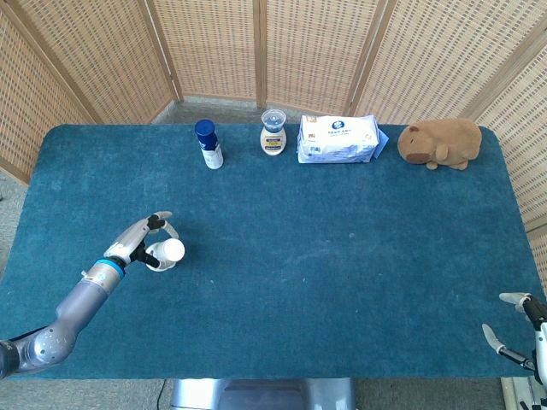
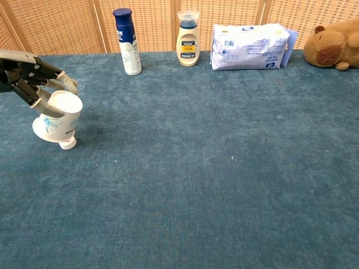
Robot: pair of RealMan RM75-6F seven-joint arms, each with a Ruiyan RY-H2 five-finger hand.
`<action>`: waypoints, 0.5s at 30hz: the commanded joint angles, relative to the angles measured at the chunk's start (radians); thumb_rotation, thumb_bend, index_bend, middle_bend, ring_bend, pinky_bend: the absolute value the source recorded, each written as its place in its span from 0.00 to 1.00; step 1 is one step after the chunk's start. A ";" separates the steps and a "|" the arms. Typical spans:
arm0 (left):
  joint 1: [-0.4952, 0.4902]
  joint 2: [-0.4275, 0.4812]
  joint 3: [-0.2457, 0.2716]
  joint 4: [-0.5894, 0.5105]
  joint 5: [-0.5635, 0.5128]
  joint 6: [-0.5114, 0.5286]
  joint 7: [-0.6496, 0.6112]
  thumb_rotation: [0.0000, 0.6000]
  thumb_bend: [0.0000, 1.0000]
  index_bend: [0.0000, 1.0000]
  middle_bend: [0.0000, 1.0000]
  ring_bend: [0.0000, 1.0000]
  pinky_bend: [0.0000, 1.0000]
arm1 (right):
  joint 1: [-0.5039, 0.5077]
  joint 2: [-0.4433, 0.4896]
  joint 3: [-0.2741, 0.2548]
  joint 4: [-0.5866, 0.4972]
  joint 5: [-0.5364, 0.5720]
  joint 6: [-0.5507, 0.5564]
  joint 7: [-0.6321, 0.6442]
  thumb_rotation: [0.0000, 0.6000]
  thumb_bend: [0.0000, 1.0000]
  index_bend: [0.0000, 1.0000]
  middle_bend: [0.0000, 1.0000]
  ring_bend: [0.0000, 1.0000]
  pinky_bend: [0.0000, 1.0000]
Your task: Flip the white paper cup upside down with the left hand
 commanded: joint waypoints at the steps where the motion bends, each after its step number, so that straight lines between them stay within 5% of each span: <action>1: 0.033 -0.035 -0.020 0.041 0.056 -0.029 -0.083 0.98 0.22 0.48 0.10 0.00 0.15 | -0.001 0.002 0.000 -0.001 0.000 0.002 0.000 0.69 0.33 0.34 0.34 0.41 0.43; 15: 0.066 -0.092 -0.026 0.127 0.219 -0.055 -0.197 0.99 0.20 0.47 0.10 0.00 0.15 | -0.009 0.012 -0.002 -0.012 0.004 0.007 -0.006 0.69 0.33 0.34 0.34 0.41 0.43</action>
